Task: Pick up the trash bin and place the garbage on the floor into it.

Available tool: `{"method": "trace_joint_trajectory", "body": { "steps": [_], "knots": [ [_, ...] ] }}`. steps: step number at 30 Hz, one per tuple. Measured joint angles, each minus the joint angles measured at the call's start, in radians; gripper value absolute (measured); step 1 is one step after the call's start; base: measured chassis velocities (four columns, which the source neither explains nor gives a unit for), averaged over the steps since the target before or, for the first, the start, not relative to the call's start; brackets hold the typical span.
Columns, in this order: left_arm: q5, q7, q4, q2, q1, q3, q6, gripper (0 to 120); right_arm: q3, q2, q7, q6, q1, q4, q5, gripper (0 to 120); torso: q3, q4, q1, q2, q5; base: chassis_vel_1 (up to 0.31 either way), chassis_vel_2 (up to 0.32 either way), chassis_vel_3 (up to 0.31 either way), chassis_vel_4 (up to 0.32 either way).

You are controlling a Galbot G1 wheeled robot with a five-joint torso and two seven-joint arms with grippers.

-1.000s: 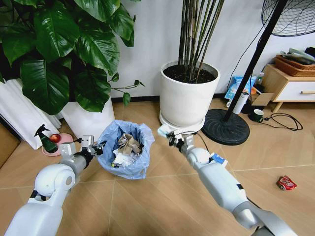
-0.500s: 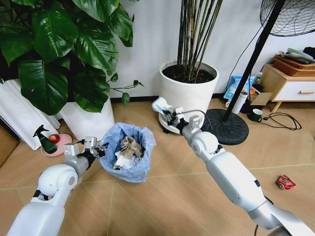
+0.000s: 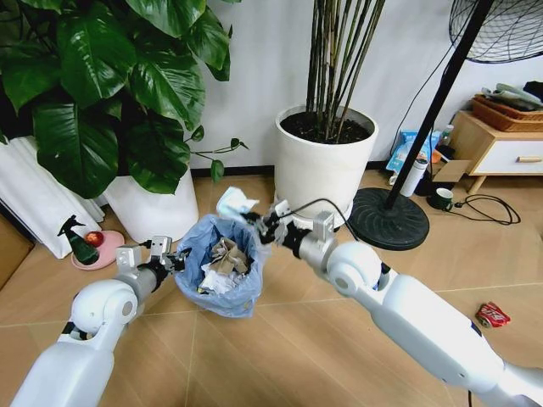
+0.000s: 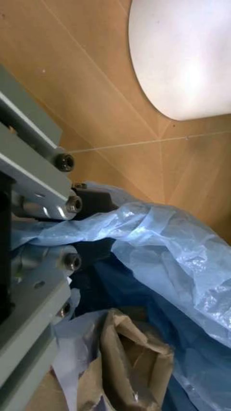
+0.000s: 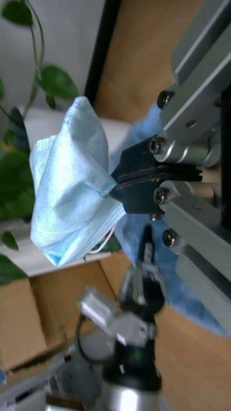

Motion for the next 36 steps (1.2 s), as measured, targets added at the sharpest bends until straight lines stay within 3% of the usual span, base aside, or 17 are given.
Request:
{"method": "trace_joint_trajectory", "body": {
  "steps": [17, 25, 28, 33, 36],
  "knots": [
    [-0.002, 0.002, 0.008, 0.002, -0.012, 0.004, 0.004, 0, -0.099, -0.019, -0.011, -0.02, 0.014, 0.048, 0.022, 0, 0.0, 0.0001, 0.0, 0.0, -0.0001, 0.0, 0.0, 0.0, 0.0],
    [-0.003, 0.003, 0.007, 0.003, -0.012, 0.0, 0.004, 0, -0.106, -0.014, -0.011, -0.019, 0.012, 0.026, 0.001, 25, 0.0, 0.0001, 0.0, 0.0, -0.0001, 0.0, 0.0, 0.0, 0.0],
    [-0.003, 0.004, 0.006, 0.003, -0.013, -0.001, 0.003, 0, -0.108, -0.008, -0.01, -0.006, 0.013, 0.007, -0.009, 41, 0.0, 0.0001, 0.0, 0.0, -0.0001, 0.0, 0.0, 0.0, 0.0],
    [-0.003, 0.004, 0.005, 0.002, -0.013, -0.001, 0.003, 0, -0.107, -0.008, -0.009, -0.003, 0.011, 0.002, -0.01, 54, 0.0, 0.0001, 0.0, 0.0, -0.0001, 0.0, 0.0, 0.0, 0.0],
    [-0.003, 0.004, 0.005, 0.001, -0.013, -0.002, 0.002, 0, -0.096, -0.009, -0.005, -0.001, 0.005, 0.001, -0.013, 68, 0.0, 0.0001, 0.0, 0.0, -0.0001, 0.0, 0.0, 0.0, 0.0]
  ]
}}
